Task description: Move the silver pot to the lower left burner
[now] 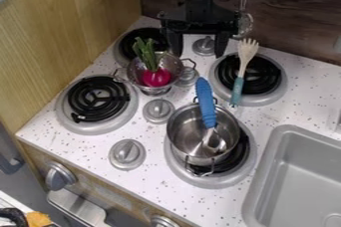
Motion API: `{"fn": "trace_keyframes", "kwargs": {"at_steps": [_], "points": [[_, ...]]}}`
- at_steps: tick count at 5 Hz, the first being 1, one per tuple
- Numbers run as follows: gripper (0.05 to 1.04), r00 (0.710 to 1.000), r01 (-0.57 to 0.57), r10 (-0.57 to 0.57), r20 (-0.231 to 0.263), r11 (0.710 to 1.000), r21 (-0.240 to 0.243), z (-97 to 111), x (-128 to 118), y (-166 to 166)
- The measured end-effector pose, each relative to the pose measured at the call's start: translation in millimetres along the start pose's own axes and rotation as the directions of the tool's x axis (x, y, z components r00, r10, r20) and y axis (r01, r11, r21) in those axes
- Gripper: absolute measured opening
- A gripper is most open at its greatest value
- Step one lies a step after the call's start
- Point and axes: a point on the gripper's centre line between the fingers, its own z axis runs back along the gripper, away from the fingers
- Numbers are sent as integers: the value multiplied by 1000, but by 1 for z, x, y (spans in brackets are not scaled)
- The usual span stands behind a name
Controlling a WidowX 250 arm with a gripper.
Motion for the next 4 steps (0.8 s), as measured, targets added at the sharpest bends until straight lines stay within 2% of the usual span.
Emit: {"fn": "trace_keyframes", "kwargs": {"at_steps": [1,2,3,4], "points": [[1001,999,7,-7,-38,1000,5,-11,-8,1],[1000,995,66,-68,-71,997,-31,-20,-16,13],[1001,972,224,-227,-63,973,-51,-28,-20,26],[1001,879,472,-475,-51,880,-60,-28,-15,44]]}}
